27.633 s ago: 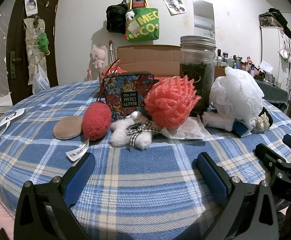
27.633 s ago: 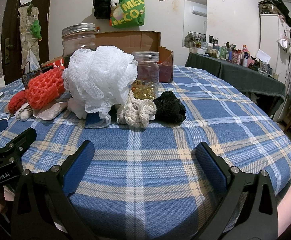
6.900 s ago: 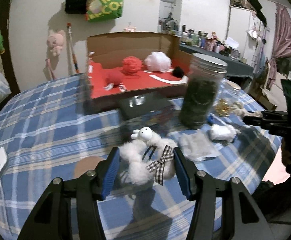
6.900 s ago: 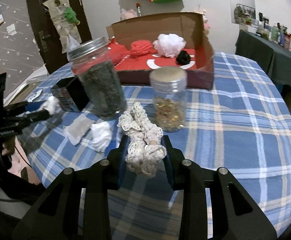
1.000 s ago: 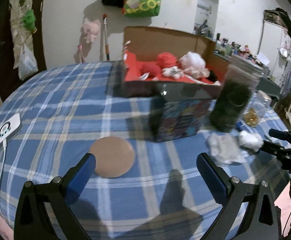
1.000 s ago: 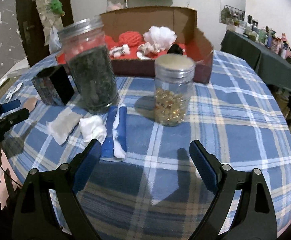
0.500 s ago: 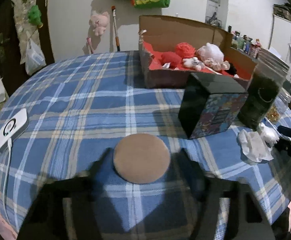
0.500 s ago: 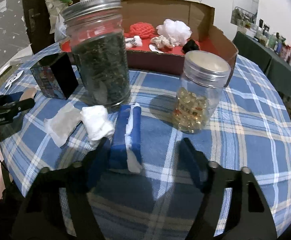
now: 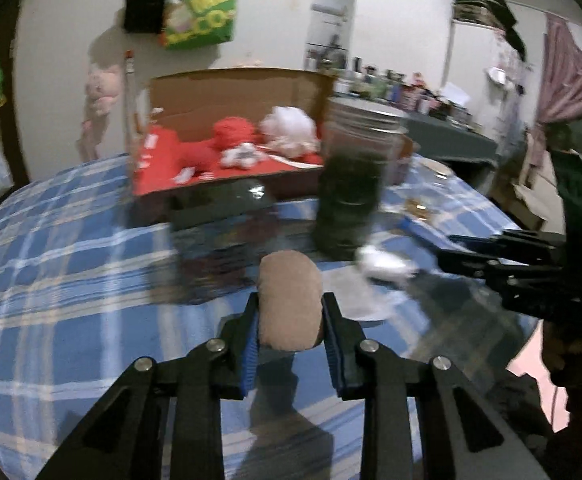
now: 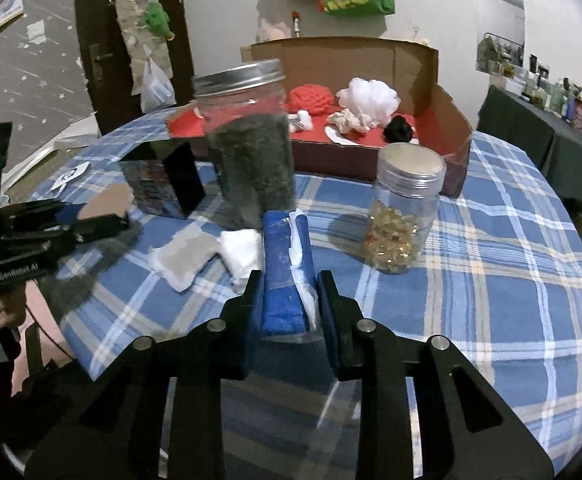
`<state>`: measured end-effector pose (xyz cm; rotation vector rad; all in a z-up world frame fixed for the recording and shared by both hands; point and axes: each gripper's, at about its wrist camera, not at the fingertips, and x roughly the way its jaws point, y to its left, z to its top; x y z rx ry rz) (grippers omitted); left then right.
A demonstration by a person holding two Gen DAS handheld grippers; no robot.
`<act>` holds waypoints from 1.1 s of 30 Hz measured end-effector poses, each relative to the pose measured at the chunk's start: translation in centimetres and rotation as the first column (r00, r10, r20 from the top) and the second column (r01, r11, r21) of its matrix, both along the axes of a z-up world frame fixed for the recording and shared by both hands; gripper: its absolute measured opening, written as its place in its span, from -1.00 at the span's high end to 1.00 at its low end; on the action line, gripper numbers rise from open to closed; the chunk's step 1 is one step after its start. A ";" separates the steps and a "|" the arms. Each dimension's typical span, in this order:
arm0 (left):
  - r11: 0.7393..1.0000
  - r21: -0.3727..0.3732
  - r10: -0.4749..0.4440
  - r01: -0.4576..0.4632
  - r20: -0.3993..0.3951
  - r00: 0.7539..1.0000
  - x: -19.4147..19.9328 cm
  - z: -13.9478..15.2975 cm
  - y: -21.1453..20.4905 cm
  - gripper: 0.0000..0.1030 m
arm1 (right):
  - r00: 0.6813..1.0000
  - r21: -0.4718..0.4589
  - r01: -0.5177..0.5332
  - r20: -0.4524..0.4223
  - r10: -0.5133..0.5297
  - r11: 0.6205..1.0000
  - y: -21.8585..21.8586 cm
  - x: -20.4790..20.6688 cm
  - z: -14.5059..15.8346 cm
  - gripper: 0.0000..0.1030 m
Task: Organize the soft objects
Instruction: 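Carry the felt disc and blue cloth over the box and lower them inside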
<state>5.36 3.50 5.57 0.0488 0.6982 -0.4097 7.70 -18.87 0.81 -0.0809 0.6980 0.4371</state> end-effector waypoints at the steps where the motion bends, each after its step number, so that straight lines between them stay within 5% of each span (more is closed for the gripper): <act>1: 1.000 -0.004 -0.015 0.015 -0.004 1.000 0.1 -0.1 -0.5 0.41 | 1.000 0.004 -0.007 0.000 0.007 1.000 0.1 -0.1 0.0 0.51; 18: 0.997 -0.046 -0.064 0.062 -0.035 0.997 2.0 -0.9 -3.1 0.41 | 0.999 0.054 -0.038 -0.010 0.039 0.998 0.3 0.0 -0.4 0.51; 33: 0.997 -0.033 0.062 -0.062 -0.018 0.998 0.9 -0.3 3.2 0.41 | 1.000 0.056 0.018 -0.027 -0.017 0.998 -2.6 -0.2 -1.1 0.51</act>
